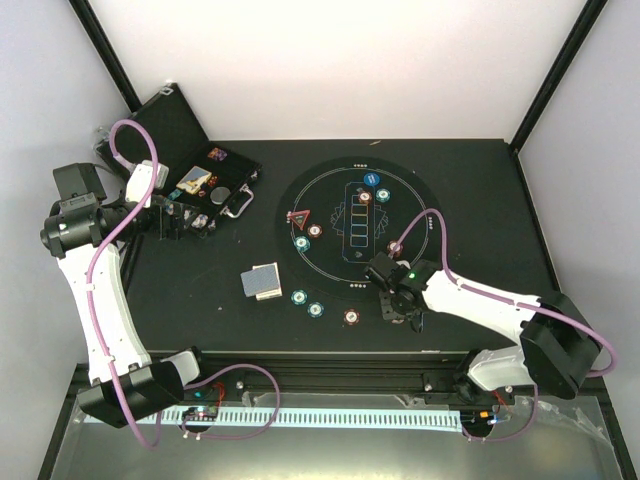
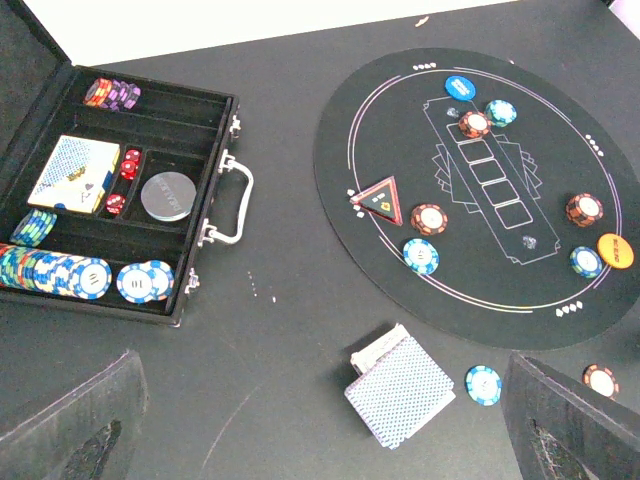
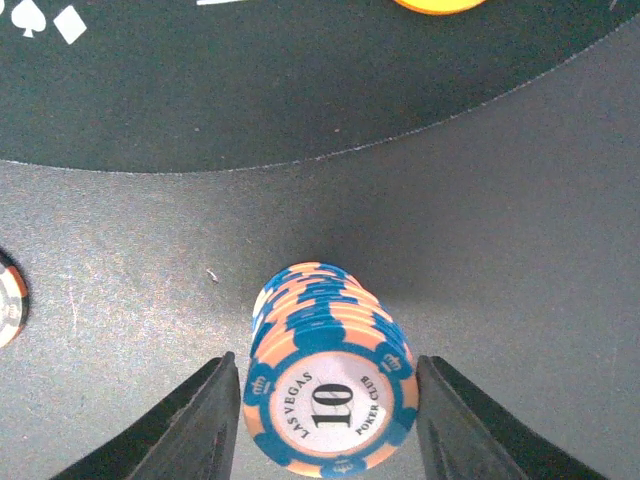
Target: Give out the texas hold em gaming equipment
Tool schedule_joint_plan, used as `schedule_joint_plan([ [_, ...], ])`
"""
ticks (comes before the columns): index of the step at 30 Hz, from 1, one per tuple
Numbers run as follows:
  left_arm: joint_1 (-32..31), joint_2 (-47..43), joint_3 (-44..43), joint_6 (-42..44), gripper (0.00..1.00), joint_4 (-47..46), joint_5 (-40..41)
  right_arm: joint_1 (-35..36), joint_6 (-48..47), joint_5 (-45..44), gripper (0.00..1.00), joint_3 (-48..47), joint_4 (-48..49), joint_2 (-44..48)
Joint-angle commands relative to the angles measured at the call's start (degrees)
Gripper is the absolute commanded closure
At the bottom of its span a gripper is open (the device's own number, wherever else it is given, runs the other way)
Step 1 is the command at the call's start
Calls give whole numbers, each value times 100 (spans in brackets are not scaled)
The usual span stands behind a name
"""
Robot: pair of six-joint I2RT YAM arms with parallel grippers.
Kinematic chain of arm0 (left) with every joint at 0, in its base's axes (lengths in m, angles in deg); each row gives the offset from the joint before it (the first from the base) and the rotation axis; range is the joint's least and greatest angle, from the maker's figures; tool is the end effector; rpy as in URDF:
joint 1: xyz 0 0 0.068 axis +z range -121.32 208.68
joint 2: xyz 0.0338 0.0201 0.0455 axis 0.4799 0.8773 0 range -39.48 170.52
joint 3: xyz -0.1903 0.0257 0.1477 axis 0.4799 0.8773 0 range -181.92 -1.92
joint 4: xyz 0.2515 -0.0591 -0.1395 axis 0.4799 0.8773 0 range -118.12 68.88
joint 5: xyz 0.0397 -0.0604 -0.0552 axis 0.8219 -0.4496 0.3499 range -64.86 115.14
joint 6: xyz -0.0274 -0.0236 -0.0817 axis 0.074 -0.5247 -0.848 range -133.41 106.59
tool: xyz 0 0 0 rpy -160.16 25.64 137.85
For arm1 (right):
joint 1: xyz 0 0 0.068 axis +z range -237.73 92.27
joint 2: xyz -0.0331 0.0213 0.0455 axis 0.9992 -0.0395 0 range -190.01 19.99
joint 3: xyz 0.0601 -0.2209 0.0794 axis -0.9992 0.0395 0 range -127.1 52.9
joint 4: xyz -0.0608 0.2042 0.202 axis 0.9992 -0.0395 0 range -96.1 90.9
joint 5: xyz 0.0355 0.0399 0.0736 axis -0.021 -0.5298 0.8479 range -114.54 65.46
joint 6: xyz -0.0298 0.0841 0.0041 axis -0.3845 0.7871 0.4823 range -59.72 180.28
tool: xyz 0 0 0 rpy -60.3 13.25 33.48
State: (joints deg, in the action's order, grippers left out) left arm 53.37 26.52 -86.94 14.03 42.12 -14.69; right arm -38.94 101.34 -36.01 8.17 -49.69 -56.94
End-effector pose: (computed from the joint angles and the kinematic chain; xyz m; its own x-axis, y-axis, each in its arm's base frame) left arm 0.2525 0.0599 0.3680 -0.6084 0.1098 -0.7860 0.3653 0.9180 -0.1545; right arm 0.1796 0.1812 0.0911 -0.9663 -0.1264 -0.2243 -0.1143 0.9912 -0.0662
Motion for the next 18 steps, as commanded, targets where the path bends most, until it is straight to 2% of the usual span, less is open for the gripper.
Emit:
schedule_joint_plan([
  [1,37,10,-144,16,1,-6,-37,51,69,-72,52,17,-60,23],
  [11,44,3,-134,11,1,-1,-24,44,85,-113,65,-8,-95,67],
  [18,37,6,-152,16,1,16,-27,49,59,-134,85,-296,-298,127],
])
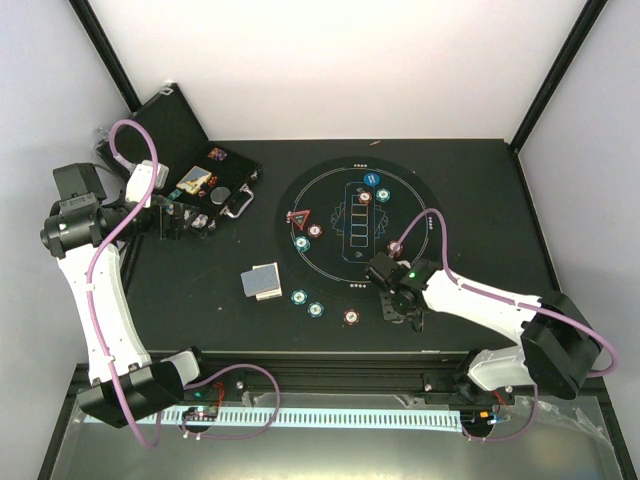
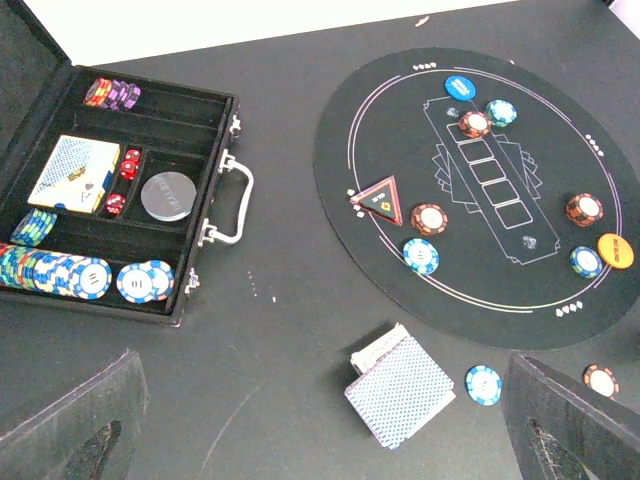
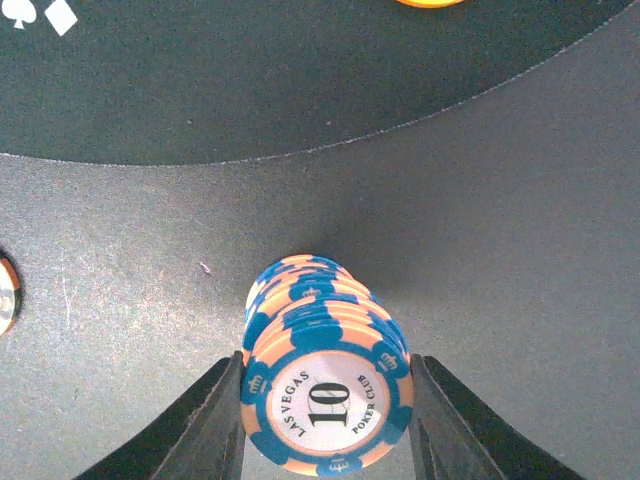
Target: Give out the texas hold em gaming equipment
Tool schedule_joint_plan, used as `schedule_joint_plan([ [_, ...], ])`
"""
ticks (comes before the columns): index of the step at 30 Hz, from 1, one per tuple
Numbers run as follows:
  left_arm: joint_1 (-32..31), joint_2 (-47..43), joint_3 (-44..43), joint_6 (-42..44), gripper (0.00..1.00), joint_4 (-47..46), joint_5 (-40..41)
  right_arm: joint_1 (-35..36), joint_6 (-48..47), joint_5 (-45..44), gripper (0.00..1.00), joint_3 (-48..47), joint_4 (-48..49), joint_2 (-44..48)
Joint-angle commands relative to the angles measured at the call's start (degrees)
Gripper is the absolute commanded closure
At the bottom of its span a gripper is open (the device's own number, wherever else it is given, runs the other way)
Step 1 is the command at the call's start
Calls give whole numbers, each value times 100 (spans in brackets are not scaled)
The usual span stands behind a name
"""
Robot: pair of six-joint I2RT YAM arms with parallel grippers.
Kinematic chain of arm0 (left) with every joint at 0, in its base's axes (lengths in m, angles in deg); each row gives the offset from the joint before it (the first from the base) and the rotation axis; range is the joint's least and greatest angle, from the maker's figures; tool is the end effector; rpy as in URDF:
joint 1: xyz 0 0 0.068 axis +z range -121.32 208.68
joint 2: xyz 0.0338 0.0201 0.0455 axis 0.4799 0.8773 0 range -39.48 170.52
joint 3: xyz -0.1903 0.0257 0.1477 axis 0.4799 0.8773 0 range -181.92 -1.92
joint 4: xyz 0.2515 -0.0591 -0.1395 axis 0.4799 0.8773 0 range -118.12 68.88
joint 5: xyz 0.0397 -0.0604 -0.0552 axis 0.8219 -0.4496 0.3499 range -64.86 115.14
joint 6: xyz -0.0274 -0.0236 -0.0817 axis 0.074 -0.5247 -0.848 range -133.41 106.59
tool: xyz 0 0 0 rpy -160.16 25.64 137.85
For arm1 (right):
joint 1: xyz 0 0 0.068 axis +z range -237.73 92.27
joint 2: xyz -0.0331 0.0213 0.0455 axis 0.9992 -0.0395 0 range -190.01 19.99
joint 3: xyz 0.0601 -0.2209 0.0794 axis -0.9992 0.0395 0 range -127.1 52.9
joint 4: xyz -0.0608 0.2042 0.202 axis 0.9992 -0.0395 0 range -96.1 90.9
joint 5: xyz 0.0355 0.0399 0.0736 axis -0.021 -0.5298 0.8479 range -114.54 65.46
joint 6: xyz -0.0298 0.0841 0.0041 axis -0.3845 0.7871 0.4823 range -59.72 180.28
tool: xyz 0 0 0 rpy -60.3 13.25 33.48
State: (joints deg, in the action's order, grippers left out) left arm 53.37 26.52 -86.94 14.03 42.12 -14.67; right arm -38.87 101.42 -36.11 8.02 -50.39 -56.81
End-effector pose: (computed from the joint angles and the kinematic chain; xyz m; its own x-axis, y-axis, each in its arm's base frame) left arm 0.2525 0.0599 0.3680 -0.6085 0.1099 -0.7859 0.3650 0.9181 -0.1543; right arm 0.1787 0.1805 0.0922 -0.9671 -0.1274 -0.2202 -0.1141 0.9908 -0.0721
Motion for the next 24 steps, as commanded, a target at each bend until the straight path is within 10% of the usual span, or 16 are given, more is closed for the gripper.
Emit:
schedule_joint_plan([
  [1,36,10,-160,11,1,16,-33,44,25,-128,87,-391,-276,127],
  [11,37,18,-177,3,1,17,-18,27,-409,-267,88,-2150,-537,-446],
  [24,39,50,-244,-28,1,73,-34,-383,-1512,-232,89,-6701,-993,-4209],
])
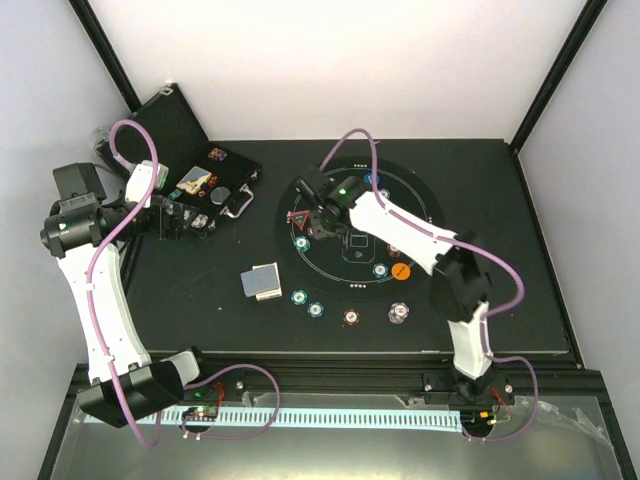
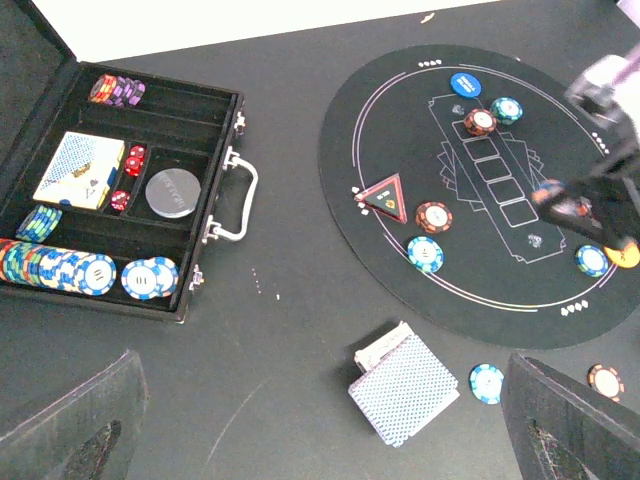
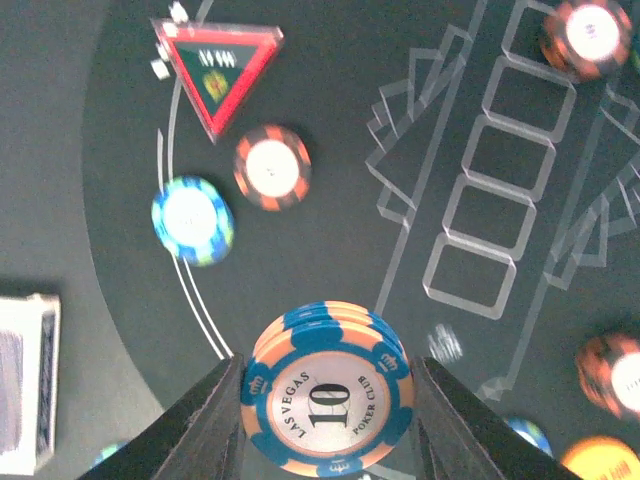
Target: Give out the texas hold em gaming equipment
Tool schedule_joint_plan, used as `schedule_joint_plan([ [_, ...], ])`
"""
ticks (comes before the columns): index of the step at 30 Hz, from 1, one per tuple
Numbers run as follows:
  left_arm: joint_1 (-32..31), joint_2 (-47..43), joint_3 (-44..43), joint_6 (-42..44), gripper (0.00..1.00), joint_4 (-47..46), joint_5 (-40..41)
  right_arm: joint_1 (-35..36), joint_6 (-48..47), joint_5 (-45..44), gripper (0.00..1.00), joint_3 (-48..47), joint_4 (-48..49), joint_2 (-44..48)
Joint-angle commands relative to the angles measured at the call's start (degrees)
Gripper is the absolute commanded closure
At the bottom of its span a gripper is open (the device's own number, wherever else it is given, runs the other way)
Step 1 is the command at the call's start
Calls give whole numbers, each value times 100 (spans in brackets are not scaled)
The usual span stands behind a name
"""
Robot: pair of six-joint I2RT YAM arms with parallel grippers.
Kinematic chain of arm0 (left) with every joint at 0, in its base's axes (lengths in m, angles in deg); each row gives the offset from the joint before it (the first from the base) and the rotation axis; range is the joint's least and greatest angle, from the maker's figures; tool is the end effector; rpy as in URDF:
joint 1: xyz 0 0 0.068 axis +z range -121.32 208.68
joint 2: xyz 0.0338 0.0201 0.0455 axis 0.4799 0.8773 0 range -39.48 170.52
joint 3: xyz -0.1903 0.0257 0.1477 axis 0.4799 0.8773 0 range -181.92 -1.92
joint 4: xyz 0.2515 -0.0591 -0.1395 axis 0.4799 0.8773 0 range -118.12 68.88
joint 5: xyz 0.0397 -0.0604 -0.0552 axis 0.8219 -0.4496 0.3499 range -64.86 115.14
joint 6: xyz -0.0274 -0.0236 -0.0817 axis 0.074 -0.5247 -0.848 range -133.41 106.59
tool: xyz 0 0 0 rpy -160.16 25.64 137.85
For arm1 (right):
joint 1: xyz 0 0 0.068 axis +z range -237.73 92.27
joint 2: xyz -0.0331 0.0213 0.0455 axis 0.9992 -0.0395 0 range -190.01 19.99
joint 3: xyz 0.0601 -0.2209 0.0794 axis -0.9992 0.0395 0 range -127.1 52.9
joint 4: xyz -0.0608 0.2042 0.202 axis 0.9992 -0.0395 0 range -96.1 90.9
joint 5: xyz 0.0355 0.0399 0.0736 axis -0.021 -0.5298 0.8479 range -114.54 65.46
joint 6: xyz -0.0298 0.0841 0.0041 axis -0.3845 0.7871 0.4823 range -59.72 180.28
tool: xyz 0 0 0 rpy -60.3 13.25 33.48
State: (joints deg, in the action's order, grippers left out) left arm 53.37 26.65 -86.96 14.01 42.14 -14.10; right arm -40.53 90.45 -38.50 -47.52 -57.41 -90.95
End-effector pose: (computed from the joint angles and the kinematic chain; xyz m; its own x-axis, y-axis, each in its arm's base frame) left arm 0.2530 0.0608 0.3671 -0.6135 0.1105 -0.7819 0.3583 0.9213 -0.1509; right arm 0.3150 0.3121 0.1975 -0.8758 -0.2280 -0.4254 -0.2461 0.9692 -0.0129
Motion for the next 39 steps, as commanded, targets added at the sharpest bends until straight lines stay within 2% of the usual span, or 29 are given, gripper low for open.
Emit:
schedule_joint_plan([
  [1,45,51,-247,-34,1,67,-99,-295,-455,77,89,-1501,-362,-1105],
  [5,45,46,-240,-7,1,59,-119,-550,-572,281,89,-2919,-644,-2200],
  [8,38,48,-224,49,1,51,-128,-685,-630,323,88,-3430,-595,-2745],
  [14,40,83,-303,107,1,111,-98,-955,-655,531,86,-3463,-261,-3228],
  [26,39,102,-153,131,1,30,-79,-1106,-803,571,85,-3738,-1,-3492],
  [32,41,149,-93,184,1,-9,-9,-1243,-875,598,83,-3915,430,-3687],
  [39,44,260,-76,171,1,-73,21,-1310,-906,766,77,-4213,698,-4082],
])
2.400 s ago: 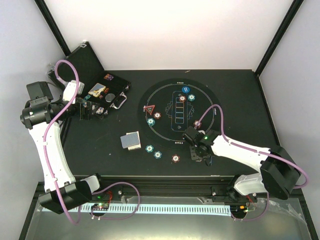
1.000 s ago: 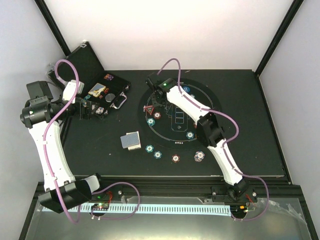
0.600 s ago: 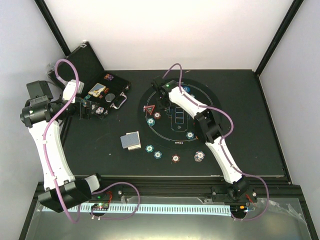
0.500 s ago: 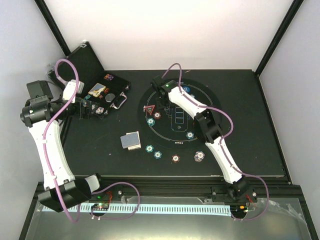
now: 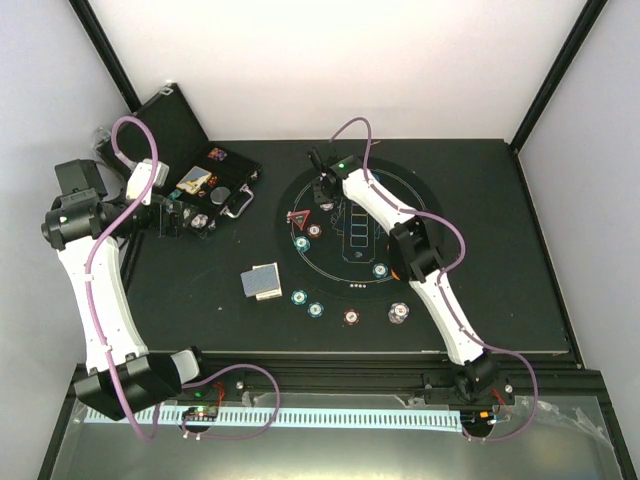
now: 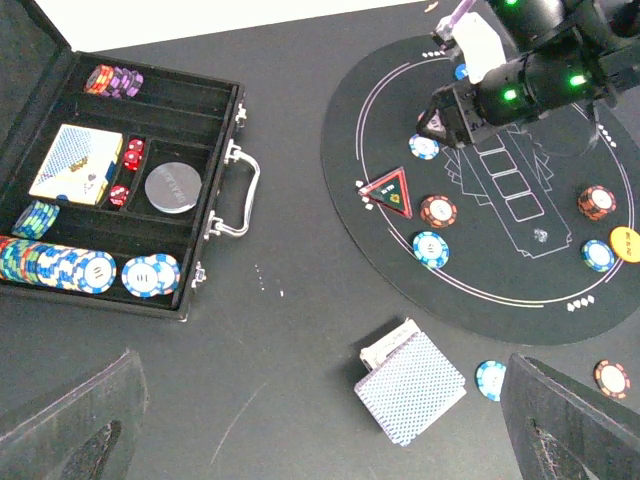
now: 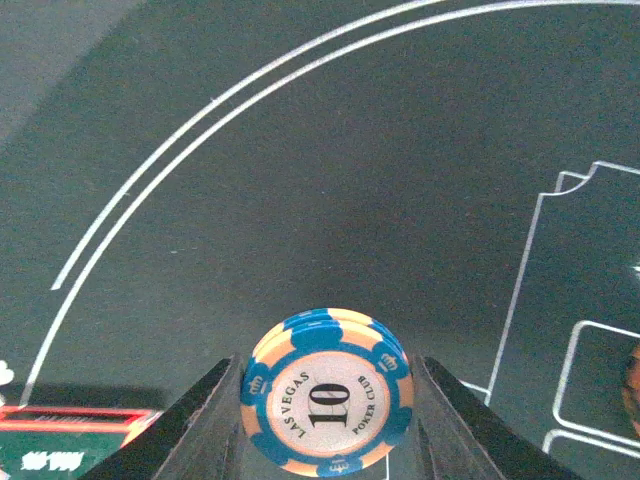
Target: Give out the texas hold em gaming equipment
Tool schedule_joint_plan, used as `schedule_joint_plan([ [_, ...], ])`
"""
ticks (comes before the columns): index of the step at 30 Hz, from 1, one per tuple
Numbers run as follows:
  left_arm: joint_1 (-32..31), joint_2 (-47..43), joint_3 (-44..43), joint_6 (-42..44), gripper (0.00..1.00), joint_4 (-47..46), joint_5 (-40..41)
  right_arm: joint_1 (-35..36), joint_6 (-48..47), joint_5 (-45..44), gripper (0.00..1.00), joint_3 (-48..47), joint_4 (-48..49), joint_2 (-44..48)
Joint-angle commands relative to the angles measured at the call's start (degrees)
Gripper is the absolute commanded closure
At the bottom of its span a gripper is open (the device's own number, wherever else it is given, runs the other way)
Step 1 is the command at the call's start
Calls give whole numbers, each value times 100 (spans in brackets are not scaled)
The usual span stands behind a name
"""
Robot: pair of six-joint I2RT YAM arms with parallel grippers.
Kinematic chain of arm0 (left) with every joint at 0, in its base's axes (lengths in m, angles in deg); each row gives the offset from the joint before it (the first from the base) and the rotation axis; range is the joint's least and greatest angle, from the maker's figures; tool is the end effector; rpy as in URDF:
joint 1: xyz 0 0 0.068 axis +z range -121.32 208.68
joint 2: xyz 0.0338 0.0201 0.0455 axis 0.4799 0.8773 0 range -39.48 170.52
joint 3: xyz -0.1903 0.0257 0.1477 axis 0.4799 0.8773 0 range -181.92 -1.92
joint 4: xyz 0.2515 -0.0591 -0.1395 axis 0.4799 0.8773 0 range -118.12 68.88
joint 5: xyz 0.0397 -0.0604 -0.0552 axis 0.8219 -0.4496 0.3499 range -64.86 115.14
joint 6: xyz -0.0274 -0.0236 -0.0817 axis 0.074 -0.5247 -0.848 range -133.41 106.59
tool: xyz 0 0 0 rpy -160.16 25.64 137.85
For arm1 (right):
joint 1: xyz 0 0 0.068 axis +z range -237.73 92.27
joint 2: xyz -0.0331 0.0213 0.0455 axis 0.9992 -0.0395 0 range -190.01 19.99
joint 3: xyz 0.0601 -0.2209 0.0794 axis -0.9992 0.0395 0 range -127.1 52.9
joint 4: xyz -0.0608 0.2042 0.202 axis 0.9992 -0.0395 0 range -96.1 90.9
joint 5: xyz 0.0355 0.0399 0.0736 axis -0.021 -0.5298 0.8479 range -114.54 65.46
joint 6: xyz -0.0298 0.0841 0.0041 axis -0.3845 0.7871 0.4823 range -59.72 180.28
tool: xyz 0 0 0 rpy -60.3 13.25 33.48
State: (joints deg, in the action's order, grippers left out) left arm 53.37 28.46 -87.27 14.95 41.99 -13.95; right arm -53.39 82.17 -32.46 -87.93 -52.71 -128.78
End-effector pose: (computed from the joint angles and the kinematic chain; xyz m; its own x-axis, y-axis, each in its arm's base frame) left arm 0.2603 0.0644 0.3615 -0.6250 0.1185 -0.7716 0.3636 0.9188 -0.1535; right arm 0.4819 0.3161 0.1205 -0.8617 -0.1415 -0.4873 -0.1975 0.9781 0.0653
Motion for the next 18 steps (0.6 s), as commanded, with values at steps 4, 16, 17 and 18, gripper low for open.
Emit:
schedule_joint_plan([
  [4,39,95,16,100,1,-107,18,-33,-71,197,74,-164,372,-416],
  [16,41,134,86,173,1,-106,-1,-55,-11,341,47,101,475,-383],
  [17,39,124,113,178,1,-116,12,-52,-22,300,46,130,467,-350],
  [18,44,115,141,185,1,-129,20,-51,-50,274,46,153,453,-312],
])
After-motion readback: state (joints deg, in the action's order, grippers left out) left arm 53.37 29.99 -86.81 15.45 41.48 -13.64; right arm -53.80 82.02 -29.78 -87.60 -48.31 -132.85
